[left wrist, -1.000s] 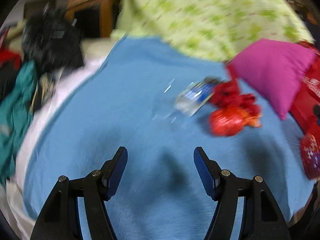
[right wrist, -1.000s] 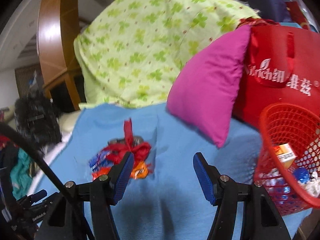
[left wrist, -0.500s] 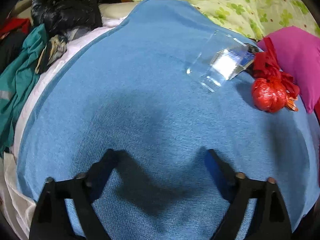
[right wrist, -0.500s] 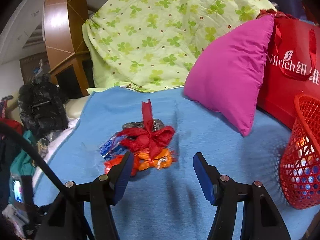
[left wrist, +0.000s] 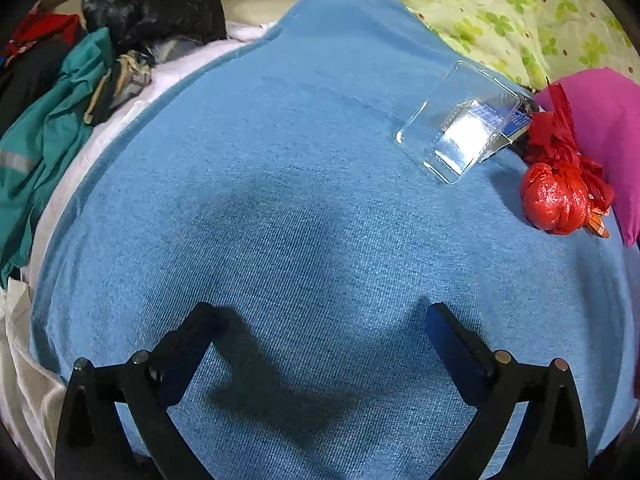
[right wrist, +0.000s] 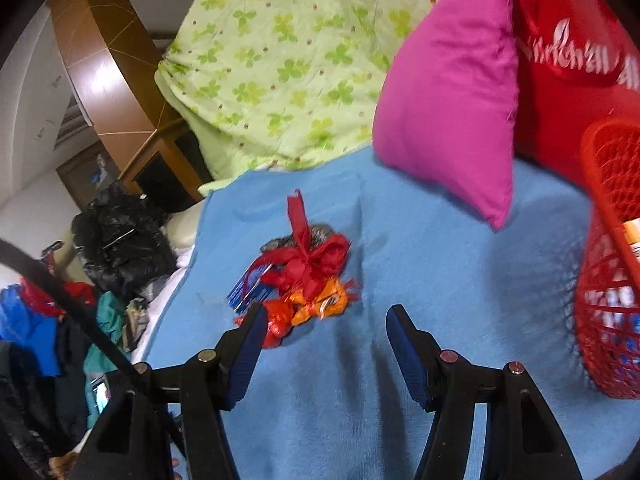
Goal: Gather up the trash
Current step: 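Move the left gripper to the clear plastic tray while the right gripper approaches the red bag bundle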
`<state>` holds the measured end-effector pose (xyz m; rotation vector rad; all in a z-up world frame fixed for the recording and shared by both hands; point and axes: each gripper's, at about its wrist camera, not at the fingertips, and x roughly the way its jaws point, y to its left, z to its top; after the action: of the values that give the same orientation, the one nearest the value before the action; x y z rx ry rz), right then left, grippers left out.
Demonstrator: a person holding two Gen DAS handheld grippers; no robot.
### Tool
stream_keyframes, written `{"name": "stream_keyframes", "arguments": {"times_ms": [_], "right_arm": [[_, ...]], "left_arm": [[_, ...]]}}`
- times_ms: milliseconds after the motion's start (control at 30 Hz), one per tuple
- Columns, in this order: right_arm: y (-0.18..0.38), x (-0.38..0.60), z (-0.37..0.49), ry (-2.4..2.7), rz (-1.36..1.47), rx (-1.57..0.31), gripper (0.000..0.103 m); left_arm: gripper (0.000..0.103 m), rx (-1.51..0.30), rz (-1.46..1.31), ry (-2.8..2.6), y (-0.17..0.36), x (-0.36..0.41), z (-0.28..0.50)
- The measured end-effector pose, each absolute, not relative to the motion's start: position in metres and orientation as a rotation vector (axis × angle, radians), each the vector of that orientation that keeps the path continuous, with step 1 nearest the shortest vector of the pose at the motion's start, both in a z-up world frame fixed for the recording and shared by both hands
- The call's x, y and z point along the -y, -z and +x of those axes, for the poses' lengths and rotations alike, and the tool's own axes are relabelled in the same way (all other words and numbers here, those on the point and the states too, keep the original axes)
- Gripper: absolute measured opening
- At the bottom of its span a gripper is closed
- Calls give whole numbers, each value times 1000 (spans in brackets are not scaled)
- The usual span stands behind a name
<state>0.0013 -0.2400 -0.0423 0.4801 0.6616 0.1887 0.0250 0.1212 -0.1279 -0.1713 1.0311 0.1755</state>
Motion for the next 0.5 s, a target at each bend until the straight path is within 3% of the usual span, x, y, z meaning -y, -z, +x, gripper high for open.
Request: {"name": "stream_keyframes", "arguments": {"times_ms": [367, 500], "right_arm": [[86, 196, 67, -374, 567, -899, 66], [100, 174, 88, -412, 640, -938, 66]], "left_arm": [[103, -813, -61, -142, 74, -106, 69], [103, -813, -102, -68, 73, -105, 91]]}}
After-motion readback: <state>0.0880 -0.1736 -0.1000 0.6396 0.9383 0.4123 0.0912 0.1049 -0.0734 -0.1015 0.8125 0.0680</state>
